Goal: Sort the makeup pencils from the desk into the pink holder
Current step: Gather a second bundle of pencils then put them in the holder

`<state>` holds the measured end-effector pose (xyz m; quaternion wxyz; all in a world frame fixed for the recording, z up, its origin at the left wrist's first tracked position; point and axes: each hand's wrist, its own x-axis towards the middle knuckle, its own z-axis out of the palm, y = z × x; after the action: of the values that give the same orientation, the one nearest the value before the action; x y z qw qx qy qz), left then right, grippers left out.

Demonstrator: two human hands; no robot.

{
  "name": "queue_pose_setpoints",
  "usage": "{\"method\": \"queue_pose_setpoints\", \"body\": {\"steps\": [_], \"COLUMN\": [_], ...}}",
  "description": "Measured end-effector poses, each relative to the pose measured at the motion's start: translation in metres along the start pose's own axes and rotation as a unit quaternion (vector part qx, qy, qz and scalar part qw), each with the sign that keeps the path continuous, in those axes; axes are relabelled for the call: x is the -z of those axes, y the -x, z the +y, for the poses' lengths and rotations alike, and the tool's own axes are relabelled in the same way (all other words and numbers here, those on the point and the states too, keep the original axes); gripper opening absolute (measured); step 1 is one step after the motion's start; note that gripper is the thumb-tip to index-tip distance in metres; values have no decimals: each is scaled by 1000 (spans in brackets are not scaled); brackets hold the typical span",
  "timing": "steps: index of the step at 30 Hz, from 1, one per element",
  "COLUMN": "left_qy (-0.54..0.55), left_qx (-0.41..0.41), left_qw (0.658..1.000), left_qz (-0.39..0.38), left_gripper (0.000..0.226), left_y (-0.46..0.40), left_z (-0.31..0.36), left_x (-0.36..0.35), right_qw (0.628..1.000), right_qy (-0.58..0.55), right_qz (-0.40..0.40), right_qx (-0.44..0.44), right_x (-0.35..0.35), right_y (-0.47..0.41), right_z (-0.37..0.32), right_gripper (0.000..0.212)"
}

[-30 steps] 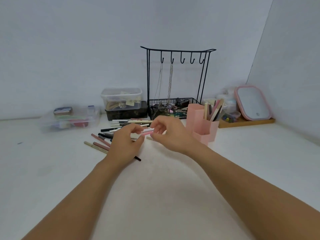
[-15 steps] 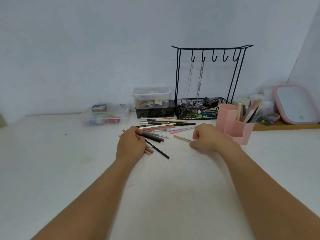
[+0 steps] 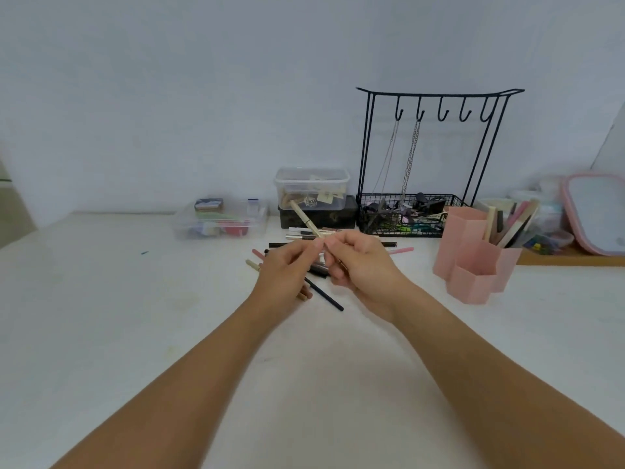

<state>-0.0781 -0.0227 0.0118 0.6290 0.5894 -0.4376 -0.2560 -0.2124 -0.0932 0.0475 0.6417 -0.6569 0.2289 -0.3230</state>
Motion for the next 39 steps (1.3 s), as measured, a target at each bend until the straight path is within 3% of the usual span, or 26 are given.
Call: {"method": "queue_pose_setpoints", "body": {"steps": [5,9,15,18,22,29,35,39], "left_qy": [78,82,47,94,128,123,106,122], "left_qx": [-25,-29,-13,-10,-3,81,105,102], "left_qw": [997,996,998,994,976,970,971,971], "left_qz": [-2,19,45,58,178,194,187,177], "left_gripper": [43,29,33,33,33,30,31,35], "left_y": [5,7,4,-1,-14,-18,-18,-20], "left_z": [3,6,6,9,10,5,2,2], "left_x": [-5,-6,-3,4,21,30,23,21], "right_qw": [996,999,1000,992,934,870,843,884], "right_qy": [-80,-38,1,100,323,492,536,465], "right_qz": [28,15,1,35,100,-4,-22,-25], "right_qx": [1,1,27,73,112,-10,-33,-33], "right_x": [-23,-18,-9,-6,10,19,13,17], "right_y": [0,1,1,-2,-6,-1,-5,-3], "right_z": [10,15,19,16,10,15,22,15], "right_gripper": [16,23,15,12,4,27,32,37]}}
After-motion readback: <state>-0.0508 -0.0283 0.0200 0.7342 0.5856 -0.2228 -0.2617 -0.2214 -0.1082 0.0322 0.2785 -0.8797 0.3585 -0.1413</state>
